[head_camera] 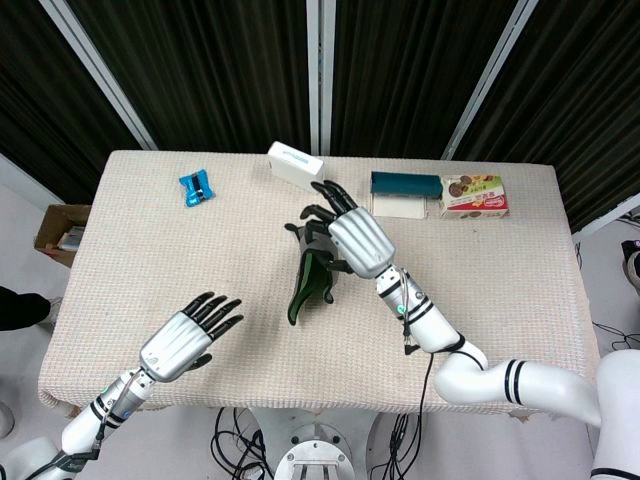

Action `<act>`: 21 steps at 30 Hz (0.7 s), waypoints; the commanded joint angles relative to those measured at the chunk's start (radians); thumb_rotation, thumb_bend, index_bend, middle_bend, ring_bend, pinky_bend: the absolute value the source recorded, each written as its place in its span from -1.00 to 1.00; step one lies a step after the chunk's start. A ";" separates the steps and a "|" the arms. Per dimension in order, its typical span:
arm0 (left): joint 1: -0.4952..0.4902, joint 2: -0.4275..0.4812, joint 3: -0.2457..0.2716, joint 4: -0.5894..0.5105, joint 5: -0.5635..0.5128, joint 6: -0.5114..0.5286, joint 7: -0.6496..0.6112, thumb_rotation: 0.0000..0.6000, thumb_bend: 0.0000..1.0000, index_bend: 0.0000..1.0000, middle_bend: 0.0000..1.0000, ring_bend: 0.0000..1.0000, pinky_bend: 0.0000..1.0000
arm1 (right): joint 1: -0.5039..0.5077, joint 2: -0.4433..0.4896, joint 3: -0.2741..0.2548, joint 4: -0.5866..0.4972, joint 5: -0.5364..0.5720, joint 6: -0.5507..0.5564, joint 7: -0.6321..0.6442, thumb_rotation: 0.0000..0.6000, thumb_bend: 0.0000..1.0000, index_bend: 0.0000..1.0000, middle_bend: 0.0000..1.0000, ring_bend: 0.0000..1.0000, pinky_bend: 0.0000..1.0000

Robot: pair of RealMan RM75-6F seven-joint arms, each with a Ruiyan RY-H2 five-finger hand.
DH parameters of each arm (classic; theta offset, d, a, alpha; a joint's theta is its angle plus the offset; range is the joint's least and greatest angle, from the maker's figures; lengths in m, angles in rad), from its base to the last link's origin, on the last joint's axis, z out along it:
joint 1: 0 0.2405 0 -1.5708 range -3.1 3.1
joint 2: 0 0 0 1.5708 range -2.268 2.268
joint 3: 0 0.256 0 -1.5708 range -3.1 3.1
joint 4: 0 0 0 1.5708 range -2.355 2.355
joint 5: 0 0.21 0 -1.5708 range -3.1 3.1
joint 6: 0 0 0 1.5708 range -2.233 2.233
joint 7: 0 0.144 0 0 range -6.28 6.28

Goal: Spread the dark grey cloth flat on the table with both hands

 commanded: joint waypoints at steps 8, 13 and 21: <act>-0.014 -0.021 -0.006 0.024 -0.008 0.006 0.004 1.00 -0.95 -0.60 -0.72 -0.63 -0.58 | 0.017 -0.005 0.026 0.023 0.026 -0.010 0.001 1.00 0.14 0.54 -0.40 -1.00 -1.00; -0.032 -0.061 -0.037 0.048 -0.001 0.034 0.008 1.00 -0.94 -0.59 -0.18 -0.09 -0.26 | 0.043 -0.016 0.061 0.051 0.082 -0.029 -0.033 1.00 0.14 0.54 -0.41 -1.00 -1.00; -0.106 -0.158 -0.079 0.144 0.049 0.023 0.073 1.00 -0.95 -0.59 0.15 0.28 0.17 | 0.105 -0.061 0.120 0.122 0.172 -0.065 -0.052 1.00 0.14 0.54 -0.41 -1.00 -1.00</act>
